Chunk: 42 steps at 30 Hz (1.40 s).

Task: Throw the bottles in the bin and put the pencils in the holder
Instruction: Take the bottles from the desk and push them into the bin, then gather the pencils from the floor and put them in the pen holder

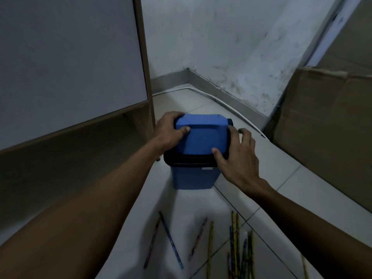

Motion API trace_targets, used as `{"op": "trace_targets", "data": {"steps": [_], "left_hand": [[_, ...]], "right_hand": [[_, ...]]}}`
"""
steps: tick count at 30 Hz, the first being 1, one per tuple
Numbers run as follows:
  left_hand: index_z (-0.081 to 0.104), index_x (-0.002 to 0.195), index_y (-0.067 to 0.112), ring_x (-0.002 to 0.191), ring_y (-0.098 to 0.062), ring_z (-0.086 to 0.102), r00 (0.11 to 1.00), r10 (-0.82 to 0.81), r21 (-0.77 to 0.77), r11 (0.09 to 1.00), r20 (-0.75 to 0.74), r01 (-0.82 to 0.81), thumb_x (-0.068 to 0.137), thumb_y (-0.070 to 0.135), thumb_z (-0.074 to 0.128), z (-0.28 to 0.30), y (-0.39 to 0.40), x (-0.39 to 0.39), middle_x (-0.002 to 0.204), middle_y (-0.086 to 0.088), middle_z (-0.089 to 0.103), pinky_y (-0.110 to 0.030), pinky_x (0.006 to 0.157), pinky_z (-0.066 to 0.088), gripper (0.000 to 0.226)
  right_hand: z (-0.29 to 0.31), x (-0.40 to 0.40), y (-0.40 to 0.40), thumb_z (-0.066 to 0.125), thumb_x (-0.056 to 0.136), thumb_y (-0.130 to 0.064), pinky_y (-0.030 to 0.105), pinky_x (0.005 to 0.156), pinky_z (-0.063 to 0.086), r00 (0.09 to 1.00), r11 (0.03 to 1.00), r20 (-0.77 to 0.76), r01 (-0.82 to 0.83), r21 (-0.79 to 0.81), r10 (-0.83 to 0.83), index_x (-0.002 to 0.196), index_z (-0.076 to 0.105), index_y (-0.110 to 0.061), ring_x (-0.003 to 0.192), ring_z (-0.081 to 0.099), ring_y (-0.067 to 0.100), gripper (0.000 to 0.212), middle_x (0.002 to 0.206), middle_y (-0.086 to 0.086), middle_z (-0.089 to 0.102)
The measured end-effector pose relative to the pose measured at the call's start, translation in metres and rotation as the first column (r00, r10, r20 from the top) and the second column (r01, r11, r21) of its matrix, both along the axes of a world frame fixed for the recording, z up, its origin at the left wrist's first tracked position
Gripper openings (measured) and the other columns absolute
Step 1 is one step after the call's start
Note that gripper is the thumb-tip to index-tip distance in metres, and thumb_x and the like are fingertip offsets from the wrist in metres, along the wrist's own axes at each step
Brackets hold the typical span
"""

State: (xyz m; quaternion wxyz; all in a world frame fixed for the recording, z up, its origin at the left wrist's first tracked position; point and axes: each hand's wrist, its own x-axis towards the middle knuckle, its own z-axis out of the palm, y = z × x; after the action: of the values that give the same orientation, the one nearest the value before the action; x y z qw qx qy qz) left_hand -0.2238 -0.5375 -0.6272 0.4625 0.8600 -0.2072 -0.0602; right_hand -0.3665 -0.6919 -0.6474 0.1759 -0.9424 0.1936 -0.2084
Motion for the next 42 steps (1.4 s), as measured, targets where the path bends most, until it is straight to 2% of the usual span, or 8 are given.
{"op": "trace_targets", "data": {"steps": [5,11,18,24,30,35,38,42], "left_hand": [[0.046,0.14,0.013,0.119,-0.025,0.054,0.997,-0.036,0.016,0.999,-0.073,0.038,0.083,0.019,0.069,0.006,0.002,0.0,0.137,-0.01,0.052,-0.042,0.103,0.048,0.062],[0.032,0.148,0.016,0.123,-0.028,0.052,0.992,-0.047,0.029,0.998,-0.113,0.05,0.083,0.02,0.07,0.011,0.003,-0.005,0.143,-0.012,0.045,-0.045,0.103,0.047,0.076],[0.016,0.153,0.015,0.142,-0.029,0.028,0.979,-0.121,0.245,0.966,0.162,0.079,0.086,0.04,0.065,0.004,0.035,-0.028,0.16,-0.011,0.016,-0.042,0.109,0.033,0.086],[0.041,0.136,0.008,0.114,-0.022,0.05,0.955,-0.028,0.145,0.989,0.294,-0.016,0.094,0.035,0.051,-0.055,0.092,-0.062,0.13,-0.015,0.048,-0.037,0.092,0.046,0.052],[0.062,0.094,0.01,0.079,-0.025,0.063,0.992,-0.059,0.364,0.931,0.111,0.015,0.091,0.021,0.05,-0.135,0.127,-0.096,0.087,-0.007,0.066,-0.034,0.067,0.05,0.016],[0.053,0.075,0.018,0.089,-0.031,0.064,0.985,0.018,0.572,0.816,-0.172,0.085,0.087,0.033,0.053,-0.191,0.137,-0.129,0.093,-0.013,0.068,-0.03,0.066,0.043,0.019],[0.051,0.074,0.023,0.091,-0.028,0.064,0.975,0.058,0.625,0.775,-0.216,0.092,0.084,0.044,0.057,-0.209,0.13,-0.143,0.097,-0.008,0.067,-0.032,0.071,0.049,0.024],[0.059,0.099,0.016,0.101,-0.031,0.062,0.987,0.05,0.687,0.723,-0.155,0.071,0.09,0.042,0.052,-0.22,0.125,-0.149,0.112,-0.01,0.064,-0.036,0.078,0.049,0.028]], "right_hand": [[-0.009,-0.006,-0.005,0.058,0.086,-0.043,0.034,0.072,0.041,0.998,0.997,-0.031,-0.047,0.063,0.049,0.15,0.016,-0.023,0.123,0.042,0.028,0.079,0.135,0.01,0.039],[-0.005,-0.011,-0.002,0.056,0.088,-0.044,0.038,0.077,0.044,0.996,0.992,-0.051,-0.065,0.109,0.071,0.151,0.011,-0.024,0.125,0.04,0.028,0.08,0.136,0.01,0.039],[-0.02,-0.039,0.002,0.062,0.085,-0.033,0.029,0.067,0.04,0.993,0.993,-0.005,-0.12,-0.022,0.12,0.128,0.043,-0.017,0.109,0.045,0.023,0.05,0.118,0.006,0.047],[-0.078,-0.053,0.036,0.063,0.084,-0.031,0.036,0.07,0.046,0.959,0.967,-0.142,-0.233,0.102,0.246,0.107,0.056,-0.014,0.106,0.046,0.022,0.029,0.109,0.006,0.051],[-0.133,-0.064,0.075,0.066,0.084,-0.027,0.032,0.072,0.045,0.901,0.924,-0.243,-0.306,0.23,0.359,0.099,0.066,-0.011,0.101,0.055,0.024,0.022,0.103,0.009,0.061],[-0.167,-0.073,0.108,0.064,0.086,-0.034,0.033,0.078,0.047,0.823,0.915,-0.423,-0.264,0.306,0.379,0.099,0.065,-0.013,0.106,0.053,0.022,0.025,0.11,0.006,0.06],[-0.181,-0.075,0.123,0.065,0.081,-0.048,0.032,0.077,0.045,0.773,0.942,-0.538,-0.262,0.212,0.336,0.093,0.065,-0.013,0.104,0.054,0.024,0.037,0.106,0.006,0.061],[-0.188,-0.076,0.136,0.064,0.079,-0.053,0.033,0.076,0.036,0.732,0.955,-0.619,-0.273,0.116,0.284,0.096,0.063,-0.012,0.108,0.051,0.027,0.045,0.109,0.008,0.06]]}}
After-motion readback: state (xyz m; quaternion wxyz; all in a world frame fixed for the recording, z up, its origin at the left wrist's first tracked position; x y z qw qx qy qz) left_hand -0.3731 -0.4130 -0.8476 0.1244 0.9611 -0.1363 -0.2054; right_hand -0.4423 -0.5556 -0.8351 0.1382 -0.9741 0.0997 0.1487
